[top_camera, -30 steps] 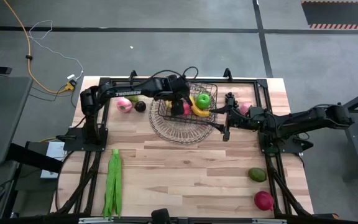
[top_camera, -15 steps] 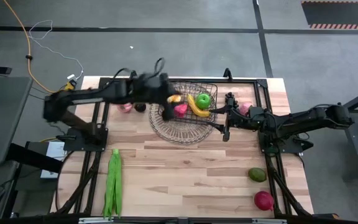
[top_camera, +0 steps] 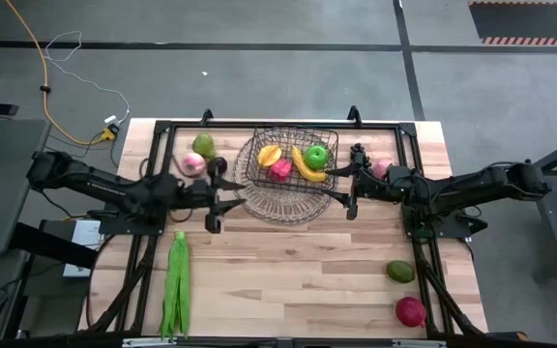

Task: Build produce basket
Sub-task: Put the grapes into the wire basket

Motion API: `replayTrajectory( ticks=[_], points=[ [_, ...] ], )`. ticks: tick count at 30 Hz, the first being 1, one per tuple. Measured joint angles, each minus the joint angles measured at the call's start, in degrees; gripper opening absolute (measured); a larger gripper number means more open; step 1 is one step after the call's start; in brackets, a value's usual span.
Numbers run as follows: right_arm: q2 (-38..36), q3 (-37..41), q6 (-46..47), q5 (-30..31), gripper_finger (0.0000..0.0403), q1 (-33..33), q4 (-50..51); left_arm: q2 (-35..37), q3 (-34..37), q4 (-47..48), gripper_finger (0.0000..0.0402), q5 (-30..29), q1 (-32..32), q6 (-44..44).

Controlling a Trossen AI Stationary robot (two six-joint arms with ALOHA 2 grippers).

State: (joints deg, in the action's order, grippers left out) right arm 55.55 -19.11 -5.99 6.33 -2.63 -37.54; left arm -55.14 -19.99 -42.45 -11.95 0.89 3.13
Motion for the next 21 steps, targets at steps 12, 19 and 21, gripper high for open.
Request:
replayTrajectory(
  ticks=[12, 19, 21],
  points=[
    [0.00, 0.00, 1.02, -0.19, 0.0247, 0.00, -0.46, 4.57, 4.63, -5.17, 0.0152, -1.84, 1.04, 2.57],
    [-0.01, 0.00, 1.23, -0.09, 0.0247, 0.00, -0.46, 4.57, 4.63, -5.04, 0.0152, -1.76, 1.04, 2.63],
    [0.00, 0.00, 2.19, 0.65, 0.0247, 0.02, -0.46, 4.57, 4.63, -5.02, 0.0152, -1.74, 1.04, 2.60]
  ],
)
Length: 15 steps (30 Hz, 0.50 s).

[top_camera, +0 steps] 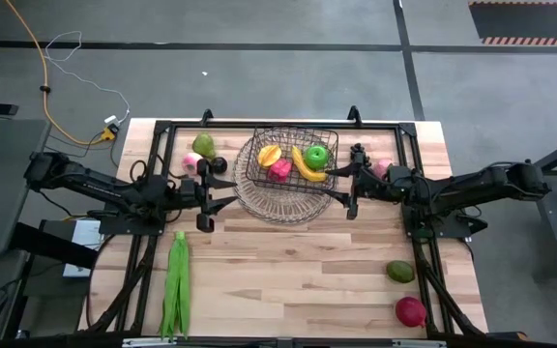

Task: Build produce basket
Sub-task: Put the grapes into the wire basket

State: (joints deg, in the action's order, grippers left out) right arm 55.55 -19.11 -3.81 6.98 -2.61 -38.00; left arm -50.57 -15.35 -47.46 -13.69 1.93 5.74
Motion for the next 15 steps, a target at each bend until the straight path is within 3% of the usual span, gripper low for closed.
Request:
replayTrajectory(
  ticks=[2, 4, 7, 11, 15],
  points=[
    [0.00, -0.70, 3.13, 5.22, 0.0247, 0.11, 1.54, 0.00, 0.00, 0.03, 0.0152, -0.01, 0.00, 0.02],
    [-0.02, -3.65, 8.23, 14.21, 0.0247, 0.45, 7.81, 0.00, 0.00, 0.04, 0.0152, 0.00, 0.00, 0.00],
    [-0.01, -10.29, 15.18, 25.15, 0.0247, 0.51, 27.49, -0.02, 0.00, 0.07, 0.0152, 0.00, 0.00, 0.02],
    [0.39, -16.57, 27.35, 31.74, 0.0247, 0.52, 53.58, -0.04, 0.00, 0.42, 0.0152, 0.00, 0.00, -0.04],
    [0.63, -17.64, 42.04, 36.74, 0.0247, 0.26, 67.77, -0.07, 0.00, 1.06, 0.0152, 0.00, 0.00, -0.15]
  ],
)
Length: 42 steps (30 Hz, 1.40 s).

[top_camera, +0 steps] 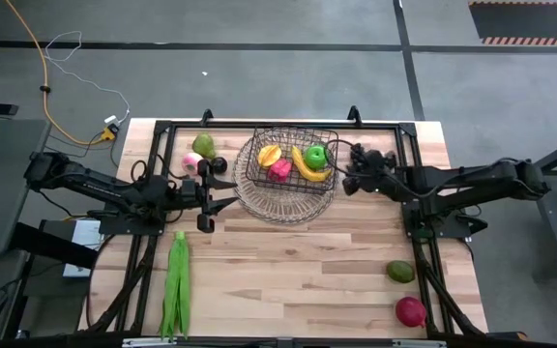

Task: Build produce basket
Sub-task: Put the grapes into the wire basket

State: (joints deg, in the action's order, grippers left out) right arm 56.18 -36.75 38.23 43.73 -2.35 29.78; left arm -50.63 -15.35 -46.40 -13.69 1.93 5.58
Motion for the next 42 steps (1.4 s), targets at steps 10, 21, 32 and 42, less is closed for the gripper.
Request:
replayTrajectory(
  ticks=[10, 21, 32, 42],
  points=[
    [4.14, 0.07, 18.33, -3.31, 0.0247, -6.63, 17.41, -0.06, 0.00, 0.20, 0.0152, 0.02, -0.01, -0.02],
    [18.10, 0.09, 6.65, -13.42, 0.0247, -14.42, 11.76, -0.57, 0.00, 0.32, 0.0152, 0.02, -0.01, -0.44],
    [21.68, 0.09, 5.16, -17.81, 0.0238, -15.30, 11.02, -0.59, 0.00, 0.31, 0.0152, 0.02, -0.02, -0.46],
    [23.44, 0.11, 4.75, -16.88, 0.0123, -17.37, 9.75, -0.58, 0.00, 0.31, 0.0152, 0.02, -0.01, -0.90]
  ],
)
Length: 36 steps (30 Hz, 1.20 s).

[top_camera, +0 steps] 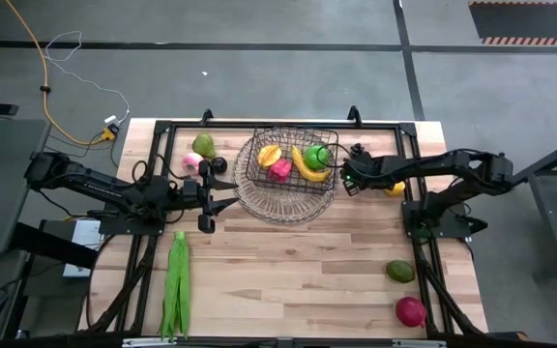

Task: Build produce basket
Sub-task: Put the grapes into the wire basket

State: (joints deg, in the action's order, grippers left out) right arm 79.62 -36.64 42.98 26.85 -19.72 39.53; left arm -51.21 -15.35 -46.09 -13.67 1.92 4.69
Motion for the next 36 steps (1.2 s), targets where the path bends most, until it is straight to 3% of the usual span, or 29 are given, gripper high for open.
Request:
replayTrajectory(
  ticks=[6, 24, 28, 32, 36],
  points=[
    [0.88, 0.02, -0.24, 0.21, 0.0092, -0.29, -0.06, 0.01, -0.02, 0.00, 0.0152, 0.00, 0.01, 0.00],
    [3.90, 0.02, -2.53, 2.47, 0.0091, -2.15, -2.47, 0.00, -0.02, 0.47, 0.0152, 0.00, 0.00, -0.01],
    [3.90, 0.02, -2.59, 2.45, 0.0064, -2.15, -1.93, -0.01, -0.02, 0.46, 0.0152, 0.01, -0.01, 0.00],
    [3.90, 0.02, -3.47, 2.46, 0.0012, -2.17, -1.39, -0.01, -0.02, 0.45, 0.0152, 0.00, 0.00, 0.00],
    [3.90, -0.93, -4.45, 2.99, 0.0013, -1.87, -0.66, -0.01, -0.02, 0.46, 0.0152, 0.00, 0.01, 0.00]
  ],
)
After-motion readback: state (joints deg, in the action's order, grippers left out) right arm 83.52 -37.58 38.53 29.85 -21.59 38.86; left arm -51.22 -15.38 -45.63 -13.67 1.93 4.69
